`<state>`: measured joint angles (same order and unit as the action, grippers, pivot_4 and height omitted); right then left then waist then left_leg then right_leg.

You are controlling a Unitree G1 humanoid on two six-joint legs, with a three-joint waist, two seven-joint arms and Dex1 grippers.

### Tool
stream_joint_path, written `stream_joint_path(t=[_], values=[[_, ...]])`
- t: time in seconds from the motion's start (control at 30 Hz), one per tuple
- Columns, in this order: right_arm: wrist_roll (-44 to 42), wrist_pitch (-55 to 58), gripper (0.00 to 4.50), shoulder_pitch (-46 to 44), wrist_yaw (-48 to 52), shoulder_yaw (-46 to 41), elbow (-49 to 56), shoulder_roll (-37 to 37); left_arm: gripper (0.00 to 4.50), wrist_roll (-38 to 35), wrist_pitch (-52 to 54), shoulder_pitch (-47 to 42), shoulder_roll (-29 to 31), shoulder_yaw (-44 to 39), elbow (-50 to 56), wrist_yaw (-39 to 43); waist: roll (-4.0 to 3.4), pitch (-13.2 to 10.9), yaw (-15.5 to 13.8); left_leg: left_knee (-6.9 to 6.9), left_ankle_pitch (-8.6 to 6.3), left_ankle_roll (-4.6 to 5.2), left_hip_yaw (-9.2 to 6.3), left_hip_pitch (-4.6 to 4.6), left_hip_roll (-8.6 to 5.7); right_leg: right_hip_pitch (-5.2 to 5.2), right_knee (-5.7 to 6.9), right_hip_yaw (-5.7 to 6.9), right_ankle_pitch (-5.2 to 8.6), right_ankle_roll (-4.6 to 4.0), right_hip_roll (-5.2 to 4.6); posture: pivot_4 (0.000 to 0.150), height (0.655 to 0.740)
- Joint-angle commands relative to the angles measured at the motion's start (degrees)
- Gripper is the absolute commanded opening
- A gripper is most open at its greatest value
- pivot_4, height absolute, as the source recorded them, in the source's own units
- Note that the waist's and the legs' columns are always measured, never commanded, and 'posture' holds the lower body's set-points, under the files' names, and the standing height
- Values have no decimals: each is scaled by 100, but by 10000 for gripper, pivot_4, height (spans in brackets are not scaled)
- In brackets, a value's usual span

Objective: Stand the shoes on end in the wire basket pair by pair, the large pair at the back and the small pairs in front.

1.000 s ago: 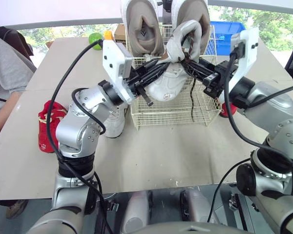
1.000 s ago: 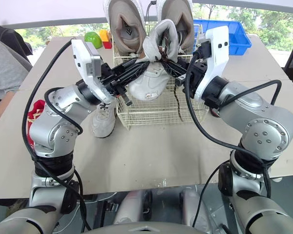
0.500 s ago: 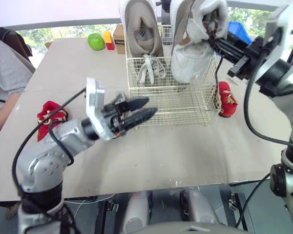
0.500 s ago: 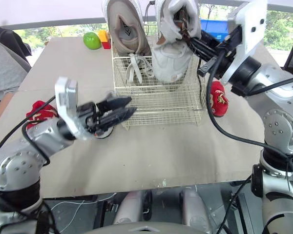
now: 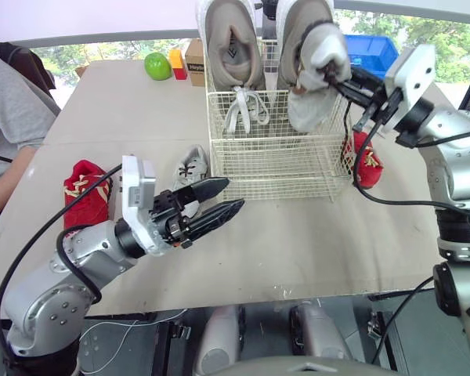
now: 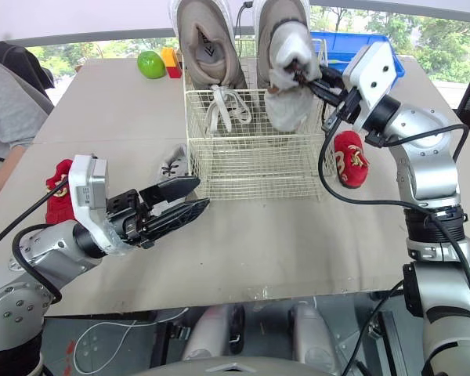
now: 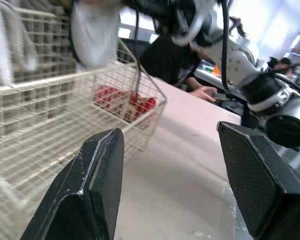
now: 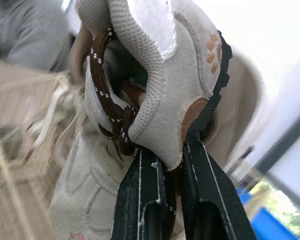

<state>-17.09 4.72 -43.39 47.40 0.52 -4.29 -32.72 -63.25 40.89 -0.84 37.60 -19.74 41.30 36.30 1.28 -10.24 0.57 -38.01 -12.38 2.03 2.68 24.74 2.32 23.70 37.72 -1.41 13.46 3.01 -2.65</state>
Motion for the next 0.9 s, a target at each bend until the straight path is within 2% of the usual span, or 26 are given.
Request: stream_joint_path(t=[0.03,0.33,0.4,0.5,0.53,0.63,0.77,0.9], values=[[-460,558,0,158,337,-96,-47,64,32369,26,-208,101,61,-71,276,-61,-1,0,6,0,0,0,0,0,1,0,-1,0,0,0,-2,1500,7400],[-576,1287,0,95,734,-103,-699,3,32369,19,-366,266,130,-122,373,-267,-3,-1,0,6,0,0,-2,-1,-1,3,-4,0,0,0,-3,1500,7400],[-661,1442,6986,123,756,-176,-669,-8,32952,0,-383,336,171,-125,428,-302,-2,-1,-3,6,0,0,-1,-1,-1,2,-5,0,0,0,-3,1500,7400],[-738,1639,19894,231,737,-318,-490,-121,32952,-39,-398,486,232,-212,465,-310,-1,0,4,7,-1,0,-2,-2,-1,1,-6,0,0,0,-3,1500,7400],[-730,1669,21466,267,711,-355,-432,-163,32952,-39,-398,530,248,-241,469,-307,-1,0,10,7,-1,0,-2,-2,-1,1,-6,0,0,0,-3,1500,7400],[-779,1814,33348,522,705,-511,43,-418,32952,-125,-392,803,243,-484,370,-427,-1,0,-27,9,-1,0,-2,-2,-1,1,-6,2,0,0,-6,1500,7400],[-907,1999,33348,799,637,-731,599,-711,32952,-243,-382,1147,217,-884,101,-511,0,0,-87,8,0,0,-6,-2,-2,0,-11,2,0,0,-21,1500,7400],[-1622,2409,33348,1420,1037,-1303,1754,-1279,32952,-88,159,1418,924,-1553,-1091,-324,-5,-2,-132,13,-1,0,-6,0,-3,7,-12,5,1,0,-24,1500,7400]])
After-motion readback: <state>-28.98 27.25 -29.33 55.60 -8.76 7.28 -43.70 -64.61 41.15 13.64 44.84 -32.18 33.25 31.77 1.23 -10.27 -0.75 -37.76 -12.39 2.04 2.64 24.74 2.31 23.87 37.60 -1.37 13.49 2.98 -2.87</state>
